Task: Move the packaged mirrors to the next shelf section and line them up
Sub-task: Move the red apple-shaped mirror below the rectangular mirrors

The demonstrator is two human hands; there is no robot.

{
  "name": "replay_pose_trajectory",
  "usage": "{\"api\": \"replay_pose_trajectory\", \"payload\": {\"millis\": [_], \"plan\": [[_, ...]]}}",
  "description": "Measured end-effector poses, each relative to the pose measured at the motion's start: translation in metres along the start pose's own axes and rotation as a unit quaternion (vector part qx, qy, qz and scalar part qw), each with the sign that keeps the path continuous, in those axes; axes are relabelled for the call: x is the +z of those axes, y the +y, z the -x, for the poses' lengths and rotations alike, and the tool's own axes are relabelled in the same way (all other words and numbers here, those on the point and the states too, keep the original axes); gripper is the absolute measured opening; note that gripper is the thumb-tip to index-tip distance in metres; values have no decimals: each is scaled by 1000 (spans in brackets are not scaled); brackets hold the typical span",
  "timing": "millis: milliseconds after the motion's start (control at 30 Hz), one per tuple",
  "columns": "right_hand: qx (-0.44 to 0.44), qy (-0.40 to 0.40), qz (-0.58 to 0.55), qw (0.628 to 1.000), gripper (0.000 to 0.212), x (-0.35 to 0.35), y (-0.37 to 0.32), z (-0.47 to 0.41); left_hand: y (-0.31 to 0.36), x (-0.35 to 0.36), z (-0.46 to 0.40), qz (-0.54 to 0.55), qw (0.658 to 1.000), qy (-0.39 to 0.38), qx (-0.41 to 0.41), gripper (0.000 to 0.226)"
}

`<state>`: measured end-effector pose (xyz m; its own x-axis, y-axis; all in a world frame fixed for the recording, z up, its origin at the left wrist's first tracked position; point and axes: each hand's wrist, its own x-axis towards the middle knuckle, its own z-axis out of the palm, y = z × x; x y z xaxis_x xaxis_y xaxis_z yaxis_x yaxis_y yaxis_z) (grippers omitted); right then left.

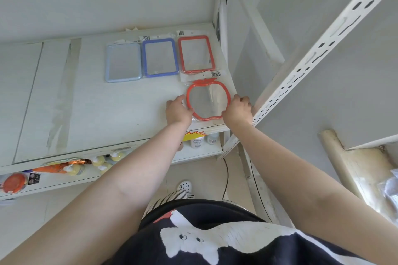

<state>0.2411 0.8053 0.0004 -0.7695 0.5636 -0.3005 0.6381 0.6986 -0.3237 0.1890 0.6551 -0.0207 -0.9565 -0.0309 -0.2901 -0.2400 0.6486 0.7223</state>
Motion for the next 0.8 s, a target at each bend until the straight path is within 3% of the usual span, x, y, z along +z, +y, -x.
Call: {"api": "replay_pose_trajectory", "payload": {"millis": [167,367,800], "plan": [[-63,15,40,997,49,-10,-10,19,4,-9,16,1,1000,14,15,56],[-182,-30,-41,982,47,-7,-22,40,-10,-31,55,-28,997,7,67,52],[-323,-94,-23,942,41,48,-108,127,-124,-162,88,-147,984,50,88,43]]}}
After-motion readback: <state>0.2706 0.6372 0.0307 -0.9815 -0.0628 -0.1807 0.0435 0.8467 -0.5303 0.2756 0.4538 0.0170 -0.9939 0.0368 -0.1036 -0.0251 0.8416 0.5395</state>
